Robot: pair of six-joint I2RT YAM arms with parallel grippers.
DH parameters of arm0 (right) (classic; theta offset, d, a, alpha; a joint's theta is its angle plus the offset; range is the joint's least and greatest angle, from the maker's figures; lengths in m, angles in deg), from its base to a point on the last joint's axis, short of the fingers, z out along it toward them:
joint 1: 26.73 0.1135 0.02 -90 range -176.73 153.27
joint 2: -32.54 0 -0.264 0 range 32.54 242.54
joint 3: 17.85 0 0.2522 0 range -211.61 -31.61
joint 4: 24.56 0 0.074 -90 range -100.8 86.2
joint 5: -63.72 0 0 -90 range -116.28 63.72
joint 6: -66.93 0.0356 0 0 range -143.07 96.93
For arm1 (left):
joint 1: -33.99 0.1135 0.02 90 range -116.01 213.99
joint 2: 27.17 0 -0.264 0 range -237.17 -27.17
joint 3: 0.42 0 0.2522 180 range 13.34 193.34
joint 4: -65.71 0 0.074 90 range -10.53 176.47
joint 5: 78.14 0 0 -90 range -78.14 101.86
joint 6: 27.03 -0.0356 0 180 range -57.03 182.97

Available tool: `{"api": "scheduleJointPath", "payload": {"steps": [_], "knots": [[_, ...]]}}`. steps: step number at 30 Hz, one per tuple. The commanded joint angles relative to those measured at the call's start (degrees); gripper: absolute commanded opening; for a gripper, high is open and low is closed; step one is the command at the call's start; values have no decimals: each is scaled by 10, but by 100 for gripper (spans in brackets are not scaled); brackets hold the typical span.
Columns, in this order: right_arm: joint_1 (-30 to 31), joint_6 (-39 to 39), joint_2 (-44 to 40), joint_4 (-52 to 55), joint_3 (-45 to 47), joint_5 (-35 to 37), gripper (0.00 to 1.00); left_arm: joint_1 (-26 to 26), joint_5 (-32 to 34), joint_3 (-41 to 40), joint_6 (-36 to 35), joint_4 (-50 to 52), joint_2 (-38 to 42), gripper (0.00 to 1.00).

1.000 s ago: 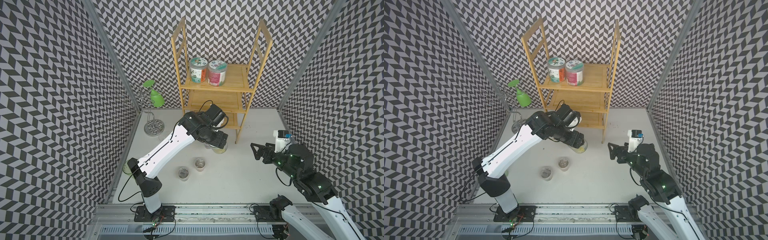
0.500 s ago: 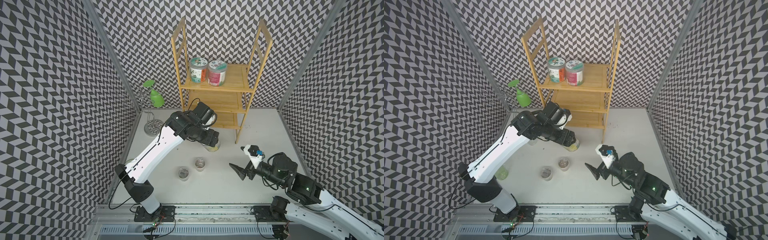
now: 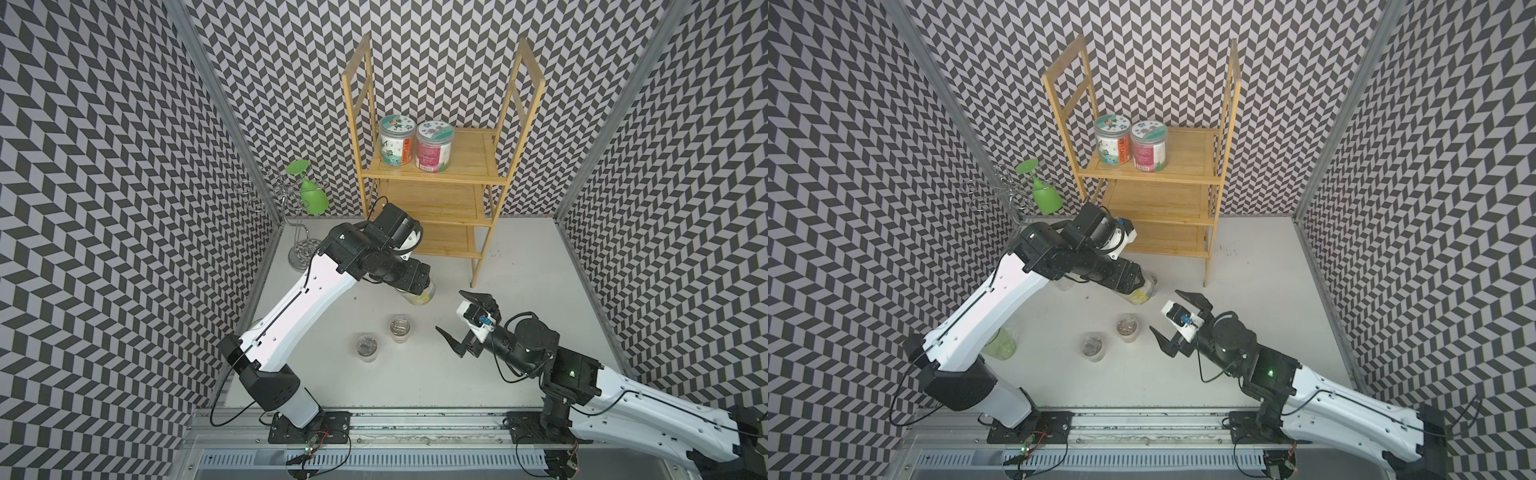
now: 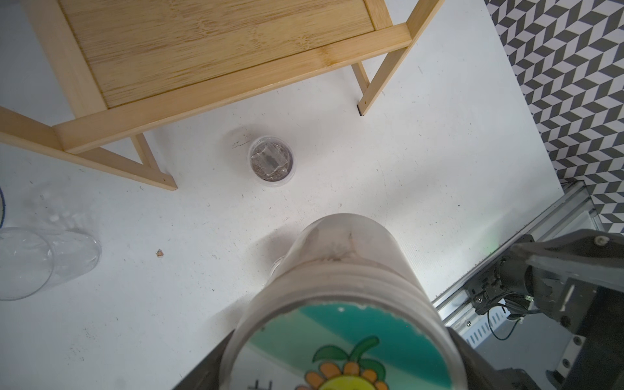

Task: Place the seed container on the shelf
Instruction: Pick up the seed jar at the center of the board.

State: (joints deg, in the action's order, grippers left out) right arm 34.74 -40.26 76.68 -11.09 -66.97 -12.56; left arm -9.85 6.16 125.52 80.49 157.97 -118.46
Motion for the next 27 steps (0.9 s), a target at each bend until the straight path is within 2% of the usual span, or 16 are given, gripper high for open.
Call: {"api": "scheduleJointPath", "payload": {"steps": [1, 11, 27], "knots": [[-1, -6, 19, -99, 8, 7, 99, 3, -15, 1, -12, -7, 18, 66], [-24, 25, 62, -151, 9, -30, 99, 3, -31, 5, -15, -7, 13, 66], [-57, 27, 144, -205, -20, -96, 99, -2, -41, 7, -7, -8, 10, 67]]}}
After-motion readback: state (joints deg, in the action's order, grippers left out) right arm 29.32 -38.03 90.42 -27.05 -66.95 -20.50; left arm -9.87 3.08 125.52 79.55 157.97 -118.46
